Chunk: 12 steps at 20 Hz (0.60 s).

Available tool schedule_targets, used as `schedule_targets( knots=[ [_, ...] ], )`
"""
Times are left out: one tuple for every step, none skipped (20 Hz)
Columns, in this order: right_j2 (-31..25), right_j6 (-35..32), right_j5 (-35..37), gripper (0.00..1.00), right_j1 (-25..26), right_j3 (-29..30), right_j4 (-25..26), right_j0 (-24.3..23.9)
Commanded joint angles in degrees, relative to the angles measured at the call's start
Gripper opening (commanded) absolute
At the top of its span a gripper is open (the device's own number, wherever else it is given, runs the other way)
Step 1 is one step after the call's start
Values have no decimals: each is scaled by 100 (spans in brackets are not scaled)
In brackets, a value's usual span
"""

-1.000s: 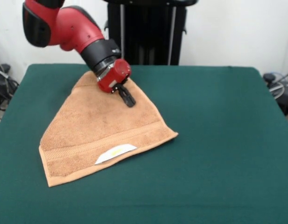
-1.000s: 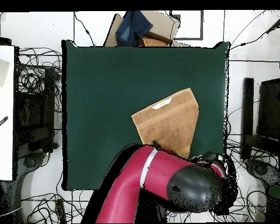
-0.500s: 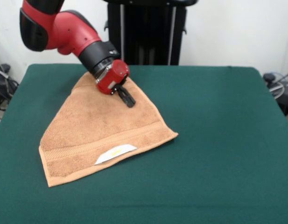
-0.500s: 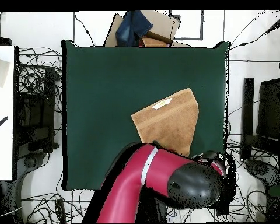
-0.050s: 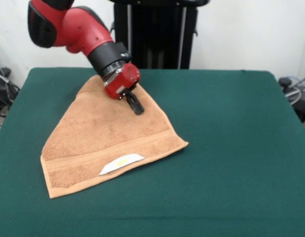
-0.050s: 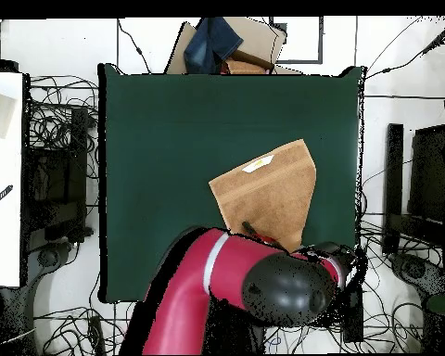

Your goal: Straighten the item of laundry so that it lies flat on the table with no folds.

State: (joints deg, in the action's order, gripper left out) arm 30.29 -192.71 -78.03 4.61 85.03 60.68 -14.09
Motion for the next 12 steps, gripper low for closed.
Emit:
schedule_targets(
  knots=[
    [-736,1014,3211,0,880,-1029,-2409,542],
    [-724,1020,3157,0,946,-1092,-2492,546],
    [-720,982,3102,0,1002,-1152,-2522,546],
    [-701,945,3053,0,1031,-1169,-2549,567],
    [-681,908,3003,0,1060,-1186,-2577,588],
    [-662,871,2954,0,1090,-1203,-2605,609],
    [-643,838,2924,0,1105,-1218,-2620,627],
    [-631,803,2872,0,1121,-1228,-2613,636],
    [-615,763,2845,0,1134,-1240,-2600,649],
    [-599,723,2818,0,1146,-1252,-2587,661],
    [-584,672,2790,0,1150,-1270,-2550,662],
    [-569,622,2762,0,1154,-1287,-2513,663]
  ],
)
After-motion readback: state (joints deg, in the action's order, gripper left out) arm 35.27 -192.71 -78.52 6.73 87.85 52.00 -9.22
